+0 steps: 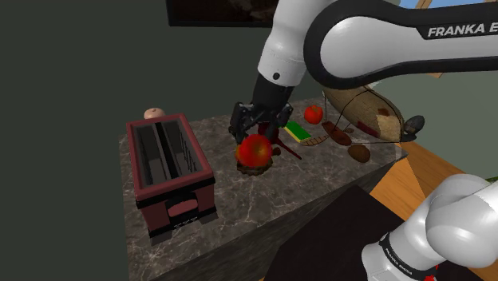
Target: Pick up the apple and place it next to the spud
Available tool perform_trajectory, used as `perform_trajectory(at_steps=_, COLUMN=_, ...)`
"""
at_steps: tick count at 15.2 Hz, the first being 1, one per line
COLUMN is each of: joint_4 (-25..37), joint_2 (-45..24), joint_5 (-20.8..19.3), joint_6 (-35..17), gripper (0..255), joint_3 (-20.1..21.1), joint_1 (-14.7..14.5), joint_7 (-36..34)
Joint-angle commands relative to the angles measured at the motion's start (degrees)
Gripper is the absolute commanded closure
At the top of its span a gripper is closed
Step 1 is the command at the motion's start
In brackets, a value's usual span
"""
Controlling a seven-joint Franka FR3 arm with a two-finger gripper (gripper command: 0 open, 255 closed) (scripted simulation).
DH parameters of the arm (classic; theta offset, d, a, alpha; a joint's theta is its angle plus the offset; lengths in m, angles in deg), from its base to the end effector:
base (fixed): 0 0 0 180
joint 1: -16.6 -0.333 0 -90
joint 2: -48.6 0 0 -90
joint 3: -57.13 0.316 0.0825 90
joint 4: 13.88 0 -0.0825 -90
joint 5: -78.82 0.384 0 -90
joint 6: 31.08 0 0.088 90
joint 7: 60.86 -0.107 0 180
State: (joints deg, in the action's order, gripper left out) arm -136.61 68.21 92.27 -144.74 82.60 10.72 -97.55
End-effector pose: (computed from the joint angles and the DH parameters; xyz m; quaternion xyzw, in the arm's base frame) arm 0.3907 0.2788 0.5450 -0.9920 0.0907 -0.0443 0.0754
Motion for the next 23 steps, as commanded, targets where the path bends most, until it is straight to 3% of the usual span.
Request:
perform_trajectory(at_steps=1, joint_4=-2.9, joint_2=2.9, joint_5=0.9, joint_6=0.4, gripper=255, joint_3=-2.5, joint_1=0.4, joint_7=3.4)
perform_trajectory(at_steps=10, joint_4=-11.8, joint_2=12.7, joint_5=0.5, joint_6=3.7, gripper=255, joint_3=-13.2, joint_1=2.8, joint_7=16.4)
perform_trajectory(at_steps=23, joint_4=-15.5, joint_2=18.0, joint_5=-6.5, joint_6=8.1, gripper=255, joint_3=-28.9, joint_1=9.5, joint_7=34.3)
